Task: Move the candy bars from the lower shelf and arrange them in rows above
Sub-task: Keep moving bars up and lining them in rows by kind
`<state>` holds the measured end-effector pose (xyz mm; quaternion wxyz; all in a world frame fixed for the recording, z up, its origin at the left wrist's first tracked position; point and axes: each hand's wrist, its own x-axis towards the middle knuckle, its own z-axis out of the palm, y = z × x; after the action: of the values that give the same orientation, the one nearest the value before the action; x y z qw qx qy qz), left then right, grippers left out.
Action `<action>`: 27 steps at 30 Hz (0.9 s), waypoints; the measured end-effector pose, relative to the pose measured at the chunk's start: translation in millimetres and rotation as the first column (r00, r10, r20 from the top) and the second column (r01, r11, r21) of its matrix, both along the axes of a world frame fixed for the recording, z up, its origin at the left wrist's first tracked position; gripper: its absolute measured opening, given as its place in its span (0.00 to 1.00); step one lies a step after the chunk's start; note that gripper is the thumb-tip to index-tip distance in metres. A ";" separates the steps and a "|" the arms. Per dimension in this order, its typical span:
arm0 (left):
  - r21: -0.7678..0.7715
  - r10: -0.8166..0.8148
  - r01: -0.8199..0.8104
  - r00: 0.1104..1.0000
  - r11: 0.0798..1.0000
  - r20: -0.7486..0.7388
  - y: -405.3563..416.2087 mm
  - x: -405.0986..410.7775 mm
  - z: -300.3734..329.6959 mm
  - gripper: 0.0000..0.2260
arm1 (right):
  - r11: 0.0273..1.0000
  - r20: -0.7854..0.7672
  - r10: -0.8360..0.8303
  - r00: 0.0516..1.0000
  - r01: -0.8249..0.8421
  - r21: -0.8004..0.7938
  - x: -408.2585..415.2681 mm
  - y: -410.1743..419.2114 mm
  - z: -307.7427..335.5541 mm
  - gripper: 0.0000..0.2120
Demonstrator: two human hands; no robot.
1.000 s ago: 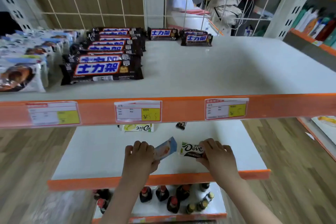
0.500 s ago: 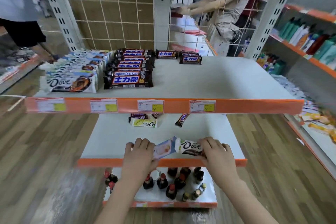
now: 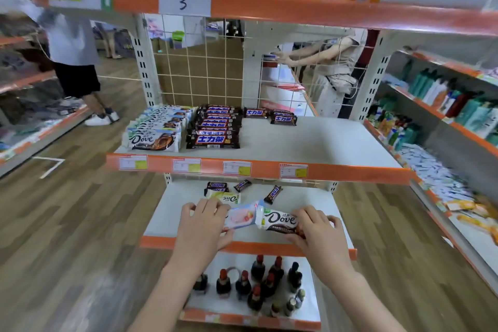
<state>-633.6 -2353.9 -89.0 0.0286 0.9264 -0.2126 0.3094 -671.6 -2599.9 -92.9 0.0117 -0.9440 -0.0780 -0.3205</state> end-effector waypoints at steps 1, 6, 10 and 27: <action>-0.012 0.007 -0.007 1.000 1.000 0.009 2.6 -1.6 5.0 0.17 | 1.000 0.013 0.011 1.000 -0.011 0.008 -0.1 2.0 5.4 0.29; 0.019 0.014 -0.014 1.000 1.000 0.015 13.5 3.4 29.0 0.17 | 1.000 0.028 0.023 0.999 -0.023 0.019 9.3 11.4 28.4 0.24; 0.040 0.007 -0.008 1.000 0.999 0.016 24.9 15.7 46.2 0.18 | 1.000 0.043 0.018 0.999 -0.018 0.007 25.3 20.6 45.4 0.23; 0.059 0.062 -0.061 0.998 0.996 -0.008 114.1 117.5 81.7 0.22 | 0.999 0.132 -0.003 0.991 0.008 -0.035 128.8 102.1 77.4 0.25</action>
<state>-516.0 -2239.8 -7.3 -0.0073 0.9344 -0.1931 0.2992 -542.8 -2497.7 -15.5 -0.0114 -0.9209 -0.0817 -0.3809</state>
